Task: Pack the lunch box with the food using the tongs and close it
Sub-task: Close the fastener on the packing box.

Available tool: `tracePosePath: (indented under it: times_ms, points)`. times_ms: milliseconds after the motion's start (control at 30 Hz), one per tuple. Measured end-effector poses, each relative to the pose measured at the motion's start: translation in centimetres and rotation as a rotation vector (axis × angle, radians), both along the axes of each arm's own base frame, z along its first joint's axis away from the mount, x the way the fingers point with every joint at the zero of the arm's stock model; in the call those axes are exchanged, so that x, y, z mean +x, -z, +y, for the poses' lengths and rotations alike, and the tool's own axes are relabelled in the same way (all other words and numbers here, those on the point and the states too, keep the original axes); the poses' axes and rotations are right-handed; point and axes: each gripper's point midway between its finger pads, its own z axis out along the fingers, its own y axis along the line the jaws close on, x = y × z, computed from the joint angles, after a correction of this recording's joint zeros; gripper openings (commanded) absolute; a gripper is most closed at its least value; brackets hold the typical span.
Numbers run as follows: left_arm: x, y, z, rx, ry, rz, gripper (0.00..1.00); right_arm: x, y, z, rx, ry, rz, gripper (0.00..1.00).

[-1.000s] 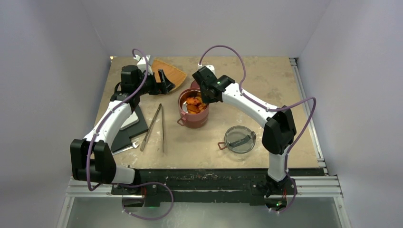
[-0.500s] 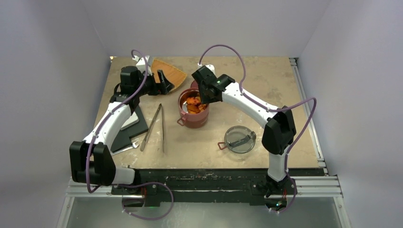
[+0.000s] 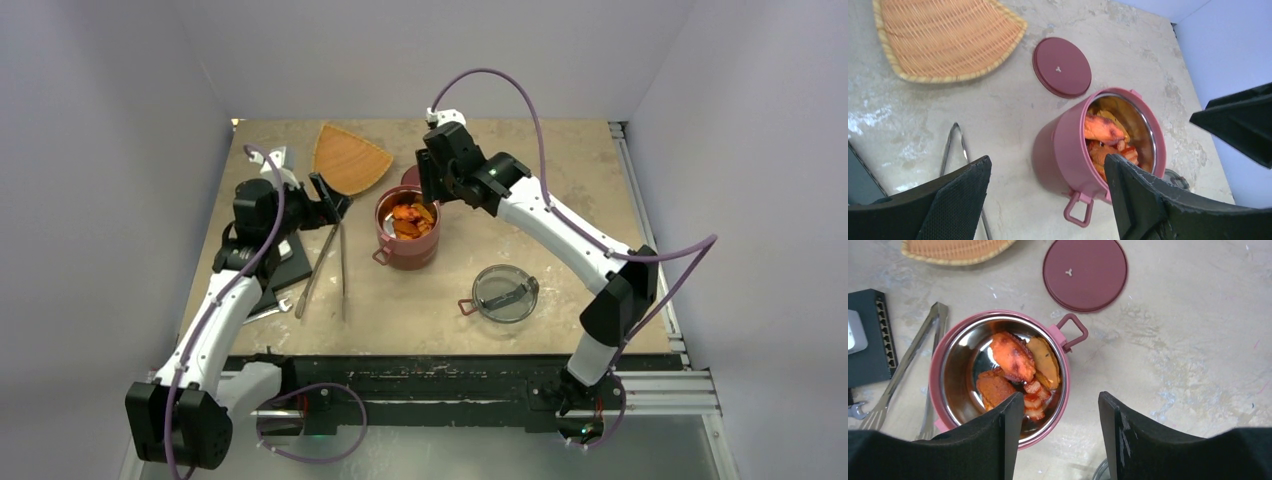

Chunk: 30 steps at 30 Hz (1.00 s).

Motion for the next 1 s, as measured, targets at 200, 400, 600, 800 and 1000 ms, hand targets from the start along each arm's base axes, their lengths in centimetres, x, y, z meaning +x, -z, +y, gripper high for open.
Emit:
tracePosePath:
  times_ms: [200, 400, 600, 800, 1000]
  points:
    - [-2.6, 3.0, -0.8, -0.071, 0.022, 0.090, 0.74, 0.5, -0.3, 0.6, 0.018, -0.083, -0.038, 0.56]
    - [-5.6, 7.1, -3.3, -0.131, 0.099, 0.220, 0.68, 1.7, 0.2, 1.4, 0.012, -0.160, -0.065, 0.53]
    - [-8.0, 9.3, -6.3, -0.158, 0.178, 0.297, 0.60, 3.4, 1.7, 1.6, -0.021, -0.190, -0.069, 0.50]
    - [-8.4, 10.1, -6.7, -0.168, 0.172, 0.314, 0.56, 4.2, 3.6, 1.5, -0.046, -0.214, -0.049, 0.42]
    - [-8.5, 11.3, -6.3, -0.164, 0.143, 0.339, 0.52, 4.5, 4.6, 1.6, -0.051, -0.233, -0.036, 0.36]
